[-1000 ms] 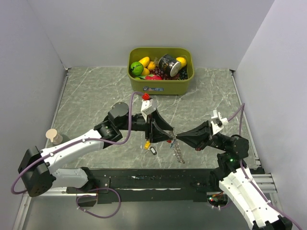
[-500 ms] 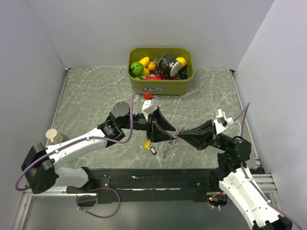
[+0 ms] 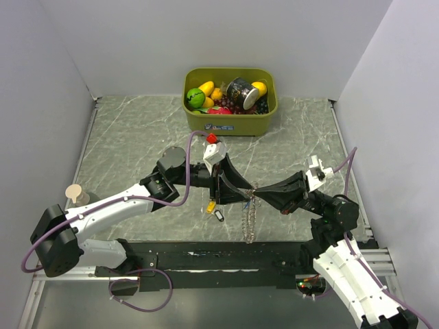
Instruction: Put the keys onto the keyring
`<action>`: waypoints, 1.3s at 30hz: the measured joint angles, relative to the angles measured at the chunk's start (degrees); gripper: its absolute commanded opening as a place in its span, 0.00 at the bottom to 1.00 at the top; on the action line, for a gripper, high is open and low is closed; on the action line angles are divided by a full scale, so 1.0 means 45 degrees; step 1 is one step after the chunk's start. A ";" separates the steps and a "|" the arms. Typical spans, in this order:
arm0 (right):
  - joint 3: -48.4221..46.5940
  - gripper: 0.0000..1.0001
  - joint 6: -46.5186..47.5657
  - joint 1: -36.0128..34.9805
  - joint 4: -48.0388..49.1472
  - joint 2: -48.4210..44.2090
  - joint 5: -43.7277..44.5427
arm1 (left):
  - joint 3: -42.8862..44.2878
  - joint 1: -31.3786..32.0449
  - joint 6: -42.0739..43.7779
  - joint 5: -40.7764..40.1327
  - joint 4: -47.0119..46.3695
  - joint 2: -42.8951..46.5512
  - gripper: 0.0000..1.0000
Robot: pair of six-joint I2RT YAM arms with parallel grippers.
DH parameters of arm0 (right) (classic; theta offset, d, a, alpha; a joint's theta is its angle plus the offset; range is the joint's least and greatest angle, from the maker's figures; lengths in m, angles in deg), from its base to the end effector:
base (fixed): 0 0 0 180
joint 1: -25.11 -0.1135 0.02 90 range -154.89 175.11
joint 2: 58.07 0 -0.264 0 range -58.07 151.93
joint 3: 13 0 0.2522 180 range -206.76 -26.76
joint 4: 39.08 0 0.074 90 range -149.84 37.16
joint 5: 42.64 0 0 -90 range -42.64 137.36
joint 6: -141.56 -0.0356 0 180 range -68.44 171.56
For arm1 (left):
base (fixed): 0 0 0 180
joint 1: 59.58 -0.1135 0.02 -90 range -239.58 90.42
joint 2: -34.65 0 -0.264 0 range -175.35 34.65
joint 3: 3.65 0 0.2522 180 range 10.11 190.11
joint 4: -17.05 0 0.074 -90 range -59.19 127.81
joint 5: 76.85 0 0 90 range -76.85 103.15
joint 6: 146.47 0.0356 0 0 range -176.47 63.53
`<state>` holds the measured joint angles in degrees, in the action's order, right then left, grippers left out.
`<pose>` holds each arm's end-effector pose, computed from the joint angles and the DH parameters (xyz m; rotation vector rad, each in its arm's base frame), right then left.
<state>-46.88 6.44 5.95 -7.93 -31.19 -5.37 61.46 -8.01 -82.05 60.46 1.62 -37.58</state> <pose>0.0946 0.0629 0.3226 -0.7043 1.1024 1.3869 0.1578 -0.2409 0.3478 1.1002 1.3175 -1.6286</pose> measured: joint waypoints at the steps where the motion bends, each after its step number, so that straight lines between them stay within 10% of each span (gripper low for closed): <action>1: 0.0000 0.00 -0.0005 0.0000 0.0000 0.0005 0.0000 | 0.0000 0.0015 0.0000 0.0000 0.0000 0.0000 0.51; 13: 0.0146 0.00 0.0005 0.0000 -0.0131 0.0005 -0.0039 | 0.0049 0.0034 0.0005 -0.0146 -0.0005 0.0000 0.46; 25: 0.0155 0.00 0.0073 -0.0010 -0.0180 0.0010 0.0136 | 0.0554 0.0102 0.0087 0.0078 0.0117 -0.0311 0.01; 32: 0.0160 0.00 0.0335 0.0019 -0.0306 0.0005 0.0262 | 0.0850 0.0092 0.0301 0.0136 0.0690 -0.0369 0.01; 39: -0.0073 0.23 0.1851 0.0029 -0.2696 -0.0413 0.0423 | 0.1219 0.0117 0.1297 -0.0593 0.2652 -0.0359 0.01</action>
<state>-47.21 14.76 6.08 -20.06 -33.05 -3.47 66.95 -7.49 -76.21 57.79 13.56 -39.19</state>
